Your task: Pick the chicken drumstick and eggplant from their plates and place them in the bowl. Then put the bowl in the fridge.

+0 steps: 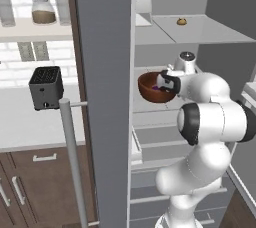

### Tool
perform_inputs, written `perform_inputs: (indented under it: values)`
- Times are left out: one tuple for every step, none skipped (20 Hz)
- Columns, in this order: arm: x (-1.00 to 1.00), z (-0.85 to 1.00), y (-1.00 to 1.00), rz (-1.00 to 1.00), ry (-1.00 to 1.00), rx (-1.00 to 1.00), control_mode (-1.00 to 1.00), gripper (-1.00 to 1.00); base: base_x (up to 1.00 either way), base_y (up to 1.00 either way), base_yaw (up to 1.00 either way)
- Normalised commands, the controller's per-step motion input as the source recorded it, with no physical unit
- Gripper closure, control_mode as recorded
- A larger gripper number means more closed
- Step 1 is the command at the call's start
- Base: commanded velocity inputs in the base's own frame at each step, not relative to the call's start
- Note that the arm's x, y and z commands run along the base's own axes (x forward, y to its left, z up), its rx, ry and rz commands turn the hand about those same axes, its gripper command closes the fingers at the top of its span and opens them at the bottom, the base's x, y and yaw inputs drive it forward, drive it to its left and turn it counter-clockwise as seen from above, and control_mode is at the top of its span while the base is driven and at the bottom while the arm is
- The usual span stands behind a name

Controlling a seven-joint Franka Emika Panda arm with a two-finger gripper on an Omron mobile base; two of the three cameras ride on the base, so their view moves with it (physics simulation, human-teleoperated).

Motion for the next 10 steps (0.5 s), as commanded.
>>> perform_inputs:
  values:
    - [-0.02, 0.00, 0.00, 0.00, -0.25, 0.03, -1.00, -1.00, 0.00, 0.00, 0.00]
    - [-0.04, 0.00, 0.00, 0.00, -0.28, 0.08, -1.00, -1.00, 0.00, 0.00, 0.00]
    - [-0.11, 0.00, 0.00, 0.00, -0.28, 0.10, -1.00, -1.00, 0.00, 0.00, 0.00]
    - [-0.09, 0.00, 0.00, 0.00, -0.27, 0.13, -1.00, -1.00, 0.00, 0.00, 0.00]
    - [-0.09, 0.00, 0.00, 0.00, -0.26, 0.13, -1.00, -1.00, 0.00, 0.00, 0.00]
    - [-0.07, 0.00, 0.00, 0.00, -0.25, 0.14, -1.00, -1.00, 0.00, 0.00, 0.00]
    - [-0.09, 0.00, 0.00, 0.00, -0.19, 0.12, -1.00, -1.00, 0.00, 0.00, 0.00]
    - [-0.16, 0.06, 0.00, 0.00, -0.15, 0.10, -1.00, -1.00, 0.00, 0.00, 0.00]
    - [-0.28, 0.21, 0.00, 0.00, -0.14, 0.12, -1.00, -1.00, 0.00, 0.00, 0.00]
    - [-0.29, 0.40, 0.00, 0.00, -0.09, 0.11, -1.00, -1.00, 0.00, 0.00, 0.00]
